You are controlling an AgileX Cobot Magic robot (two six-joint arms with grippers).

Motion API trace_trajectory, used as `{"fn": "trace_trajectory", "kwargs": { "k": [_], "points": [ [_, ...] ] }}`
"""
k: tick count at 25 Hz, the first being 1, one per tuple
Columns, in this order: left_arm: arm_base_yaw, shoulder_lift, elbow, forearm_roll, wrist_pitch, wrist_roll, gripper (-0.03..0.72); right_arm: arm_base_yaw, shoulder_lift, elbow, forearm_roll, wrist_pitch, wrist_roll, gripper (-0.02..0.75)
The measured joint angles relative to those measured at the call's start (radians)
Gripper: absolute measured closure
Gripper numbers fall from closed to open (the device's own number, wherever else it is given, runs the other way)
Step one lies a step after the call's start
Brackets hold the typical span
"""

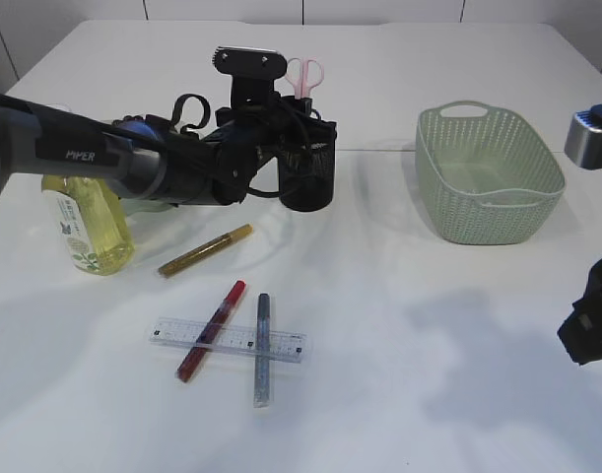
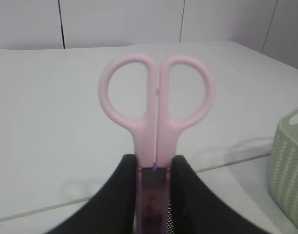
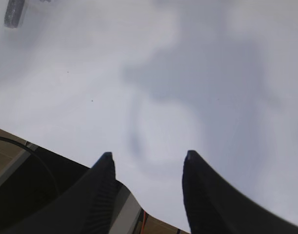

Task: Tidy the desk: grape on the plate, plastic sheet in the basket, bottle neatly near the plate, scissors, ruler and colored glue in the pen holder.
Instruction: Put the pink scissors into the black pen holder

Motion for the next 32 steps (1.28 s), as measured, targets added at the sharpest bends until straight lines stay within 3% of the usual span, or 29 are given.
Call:
{"fn": "trace_trajectory", "kwargs": {
  "k": [12,21,27,32],
  "points": [
    [0.000,0.007,0.000,0.013,0.000,-0.013,0.526,0.000,0.000,0.004,0.000,-0.009,0.000,0.374],
    [0.000,0.007,0.000,0.015,0.004,-0.026,0.363,0.000,0.000,0.004,0.000,-0.014,0.000,0.373],
    [0.000,-0.001,0.000,0.015,0.028,-0.026,0.346,0.000,0.000,0.004,0.000,-0.014,0.000,0.373],
    [0.000,-0.072,0.000,0.015,0.176,-0.026,0.346,0.000,0.000,0.004,-0.002,-0.012,-0.004,0.373]
  ]
}}
